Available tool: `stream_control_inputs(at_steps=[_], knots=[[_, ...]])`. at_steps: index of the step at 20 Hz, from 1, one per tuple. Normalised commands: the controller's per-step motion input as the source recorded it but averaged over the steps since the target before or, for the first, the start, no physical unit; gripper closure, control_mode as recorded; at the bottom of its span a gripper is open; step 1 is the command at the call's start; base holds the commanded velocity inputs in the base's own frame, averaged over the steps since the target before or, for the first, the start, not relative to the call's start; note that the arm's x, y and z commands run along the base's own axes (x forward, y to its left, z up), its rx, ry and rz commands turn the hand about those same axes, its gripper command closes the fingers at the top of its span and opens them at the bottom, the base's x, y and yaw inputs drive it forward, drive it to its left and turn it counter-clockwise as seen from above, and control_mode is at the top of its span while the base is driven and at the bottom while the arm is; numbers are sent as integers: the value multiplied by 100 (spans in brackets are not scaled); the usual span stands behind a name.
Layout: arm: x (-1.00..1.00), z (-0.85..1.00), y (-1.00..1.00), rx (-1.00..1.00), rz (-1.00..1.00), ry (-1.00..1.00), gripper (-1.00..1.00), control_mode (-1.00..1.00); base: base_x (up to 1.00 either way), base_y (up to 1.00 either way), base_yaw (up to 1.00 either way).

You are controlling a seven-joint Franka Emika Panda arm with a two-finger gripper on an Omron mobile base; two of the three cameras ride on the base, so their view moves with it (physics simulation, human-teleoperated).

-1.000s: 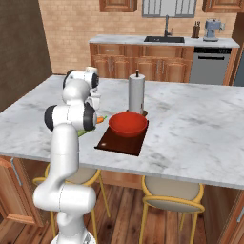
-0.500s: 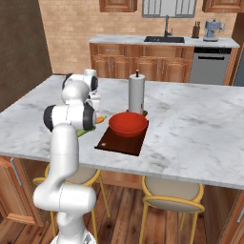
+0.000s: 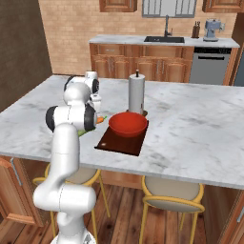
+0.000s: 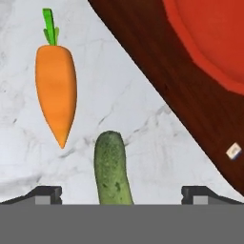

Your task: Place the two vegetables and bowl onto the tray for setting up a vegetable dip station.

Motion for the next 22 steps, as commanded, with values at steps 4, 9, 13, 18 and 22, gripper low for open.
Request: stream_control_inputs(at_steps=[4,9,13,18,22], knots=[[30,-15,0,0,0,-7,-100,-100,0,0,0],[31,-15,0,0,0,-5,-100,-100,0,0,0],[24,-18,0,0,0,0,-100,-100,0,0,0],[21,-20,0,0,0,0,-100,-100,0,0,0],[23,-18,0,0,0,0,-100,-100,0,0,0]])
